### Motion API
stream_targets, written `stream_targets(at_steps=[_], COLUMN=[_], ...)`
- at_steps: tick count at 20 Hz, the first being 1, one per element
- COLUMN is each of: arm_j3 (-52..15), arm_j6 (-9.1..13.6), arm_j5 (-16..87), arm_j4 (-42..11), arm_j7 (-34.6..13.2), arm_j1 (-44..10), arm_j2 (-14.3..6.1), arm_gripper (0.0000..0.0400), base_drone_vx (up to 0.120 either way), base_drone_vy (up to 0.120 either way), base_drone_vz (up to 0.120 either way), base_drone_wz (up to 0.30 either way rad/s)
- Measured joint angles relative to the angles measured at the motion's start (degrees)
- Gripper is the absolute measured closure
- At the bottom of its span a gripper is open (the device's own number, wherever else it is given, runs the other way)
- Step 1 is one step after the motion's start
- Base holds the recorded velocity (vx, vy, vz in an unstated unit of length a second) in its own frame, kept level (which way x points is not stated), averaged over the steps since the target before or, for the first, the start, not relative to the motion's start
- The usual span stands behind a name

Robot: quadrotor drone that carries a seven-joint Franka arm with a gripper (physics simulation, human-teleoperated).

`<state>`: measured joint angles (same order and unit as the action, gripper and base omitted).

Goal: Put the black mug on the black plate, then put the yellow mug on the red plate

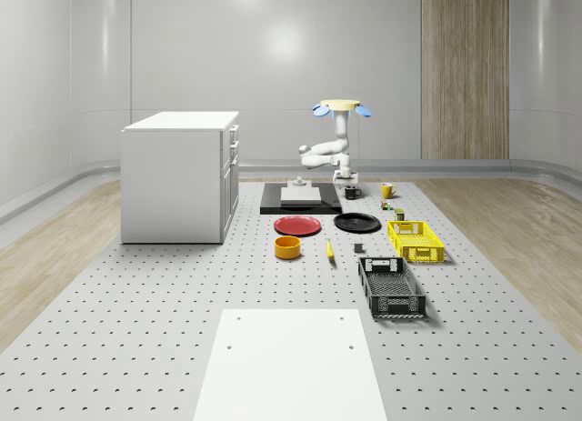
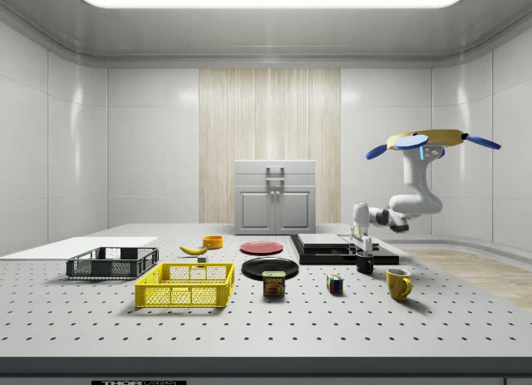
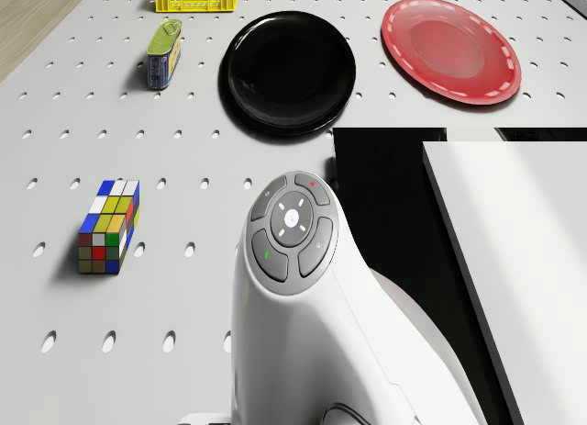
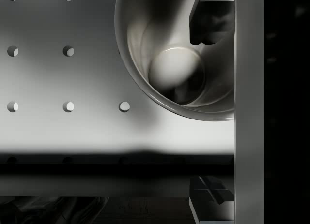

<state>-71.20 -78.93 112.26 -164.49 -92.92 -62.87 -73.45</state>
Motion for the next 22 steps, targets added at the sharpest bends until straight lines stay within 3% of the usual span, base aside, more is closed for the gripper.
stream_targets(at_steps=[16,17,19,22], arm_j3=[1.0,0.9,0.9,0.8], arm_j6=[-3.2,-3.3,-3.6,-4.0], arm_j5=[0.4,0.3,0.2,0.0], arm_j4=[1.1,1.1,1.2,1.3], arm_j7=[-0.6,-0.7,-0.8,-0.9], arm_j1=[-1.4,-1.5,-1.7,-1.9], arm_j2=[-2.6,-2.7,-3.0,-3.4], arm_gripper=[0.0,0.0064,0.0153,0.0225], base_drone_vx=[0.0,0.0,0.0,0.0], base_drone_vy=[0.0,0.0,0.0,0.0], base_drone_vz=[0.0,0.0,0.0,0.0], base_drone_wz=[0.0,0.0,0.0,0.0])
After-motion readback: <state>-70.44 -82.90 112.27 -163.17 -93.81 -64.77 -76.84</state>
